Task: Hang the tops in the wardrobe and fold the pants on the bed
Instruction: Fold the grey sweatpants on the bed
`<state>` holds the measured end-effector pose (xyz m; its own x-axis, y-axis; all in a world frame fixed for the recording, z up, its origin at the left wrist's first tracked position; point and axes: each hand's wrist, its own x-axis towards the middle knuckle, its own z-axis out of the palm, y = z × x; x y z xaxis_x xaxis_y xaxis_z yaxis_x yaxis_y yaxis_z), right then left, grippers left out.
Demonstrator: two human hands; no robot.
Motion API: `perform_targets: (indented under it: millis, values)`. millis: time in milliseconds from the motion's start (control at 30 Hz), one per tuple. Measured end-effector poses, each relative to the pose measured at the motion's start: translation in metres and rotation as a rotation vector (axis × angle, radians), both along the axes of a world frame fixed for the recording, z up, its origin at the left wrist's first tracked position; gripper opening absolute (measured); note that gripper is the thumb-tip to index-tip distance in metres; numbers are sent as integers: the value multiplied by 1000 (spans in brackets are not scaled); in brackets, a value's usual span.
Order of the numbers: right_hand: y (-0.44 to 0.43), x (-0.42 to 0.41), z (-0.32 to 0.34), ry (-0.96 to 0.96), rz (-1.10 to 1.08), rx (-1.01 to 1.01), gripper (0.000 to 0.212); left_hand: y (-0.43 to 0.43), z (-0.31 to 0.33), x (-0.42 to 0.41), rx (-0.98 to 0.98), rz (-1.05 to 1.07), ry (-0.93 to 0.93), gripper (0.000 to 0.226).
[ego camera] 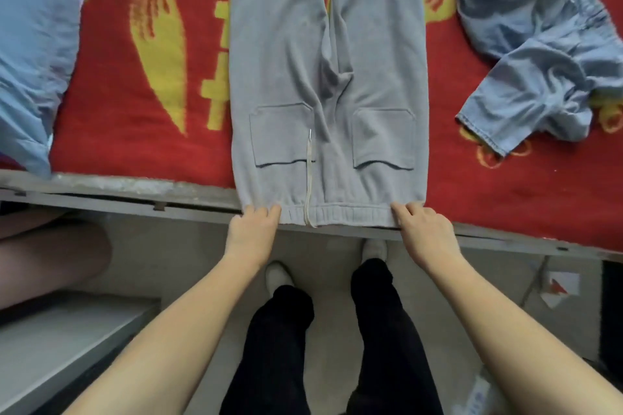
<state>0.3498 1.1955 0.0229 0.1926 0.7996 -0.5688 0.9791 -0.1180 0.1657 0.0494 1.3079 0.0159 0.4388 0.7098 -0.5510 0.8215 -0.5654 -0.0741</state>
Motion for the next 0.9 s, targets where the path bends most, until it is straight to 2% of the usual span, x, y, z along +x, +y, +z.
perform_targets:
  millis: [167,300,367,433,533,633,767,900]
  values:
    - [-6,15,-58,183,-85,-101,61,-8,-53,14,-109,101,25,59]
    - [10,36,-56,382,-199,-120,54,-9,-62,31,-34,213,-8,38]
    - [21,45,-50,446,-267,-168,50,-12,-61,44,17,279,-70,33]
    - [32,52,-46,487,-368,-125,42,-17,-59,62,57,317,-193,32]
    - [54,69,-47,424,-588,151,34,-25,-58,100,6,304,-387,35]
    - [83,90,-54,386,-846,314,38,-36,-61,143,-13,202,-458,44]
    - [118,110,-74,383,-923,302,49,-34,-70,187,-112,201,-375,66]
    - [128,128,-96,460,-880,262,44,-22,-82,214,-181,269,-238,69]
